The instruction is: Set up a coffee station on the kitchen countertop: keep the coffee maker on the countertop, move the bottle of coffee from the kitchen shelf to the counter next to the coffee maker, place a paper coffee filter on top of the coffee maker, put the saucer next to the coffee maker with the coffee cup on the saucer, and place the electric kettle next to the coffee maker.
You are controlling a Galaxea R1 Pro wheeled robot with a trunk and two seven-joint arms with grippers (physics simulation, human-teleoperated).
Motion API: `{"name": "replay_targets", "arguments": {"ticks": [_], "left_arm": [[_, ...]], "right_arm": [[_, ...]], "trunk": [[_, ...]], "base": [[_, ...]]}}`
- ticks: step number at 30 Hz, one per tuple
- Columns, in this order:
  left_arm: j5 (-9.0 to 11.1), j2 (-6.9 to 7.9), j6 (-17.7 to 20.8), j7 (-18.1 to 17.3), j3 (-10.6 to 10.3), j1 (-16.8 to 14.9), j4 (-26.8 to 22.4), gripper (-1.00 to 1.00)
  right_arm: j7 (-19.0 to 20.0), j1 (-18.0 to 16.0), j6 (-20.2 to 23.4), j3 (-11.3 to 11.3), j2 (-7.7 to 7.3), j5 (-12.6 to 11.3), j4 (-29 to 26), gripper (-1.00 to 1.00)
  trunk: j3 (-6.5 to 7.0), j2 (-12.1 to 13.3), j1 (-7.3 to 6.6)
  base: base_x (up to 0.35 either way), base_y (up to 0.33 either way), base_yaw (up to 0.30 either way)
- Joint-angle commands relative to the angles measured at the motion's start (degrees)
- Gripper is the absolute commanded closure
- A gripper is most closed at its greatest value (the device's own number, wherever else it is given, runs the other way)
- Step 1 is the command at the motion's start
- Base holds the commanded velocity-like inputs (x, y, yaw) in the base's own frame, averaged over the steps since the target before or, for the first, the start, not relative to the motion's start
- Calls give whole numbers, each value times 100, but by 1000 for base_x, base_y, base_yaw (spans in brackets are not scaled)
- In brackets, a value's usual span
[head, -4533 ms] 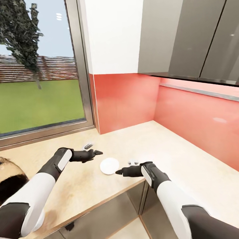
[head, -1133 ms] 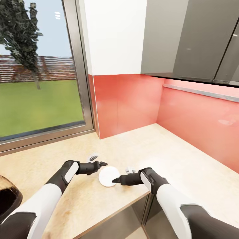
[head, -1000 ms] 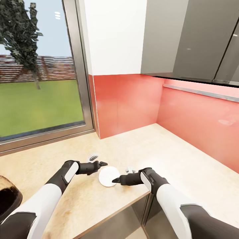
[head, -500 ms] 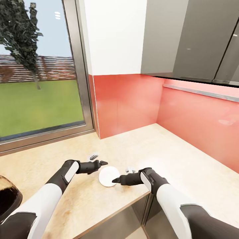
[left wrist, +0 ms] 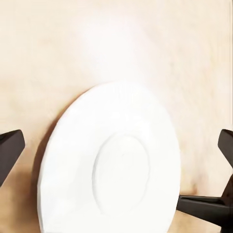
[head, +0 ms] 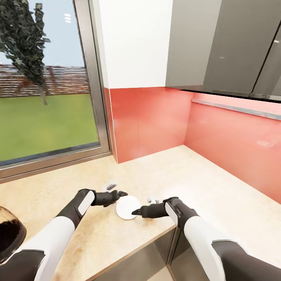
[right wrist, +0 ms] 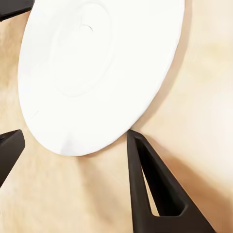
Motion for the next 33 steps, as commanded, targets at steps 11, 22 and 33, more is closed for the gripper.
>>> {"name": "replay_targets", "arguments": {"ticks": [11, 22, 33], "left_arm": [[1, -180, 3, -4, -32, 4, -1, -100], [17, -206, -7, 0, -38, 5, -2, -100], [4, -328, -5, 0, -44, 5, -10, -100]], "right_arm": [[12, -4, 35, 3, 1, 46, 2, -100], [17, -3, 35, 3, 1, 47, 2, -100], [5, -3, 35, 3, 1, 47, 1, -100]], "trunk": [[-14, -12, 4], [-14, -12, 4], [-14, -12, 4]], "base": [[0, 0, 0], [0, 0, 0], [0, 0, 0]]}}
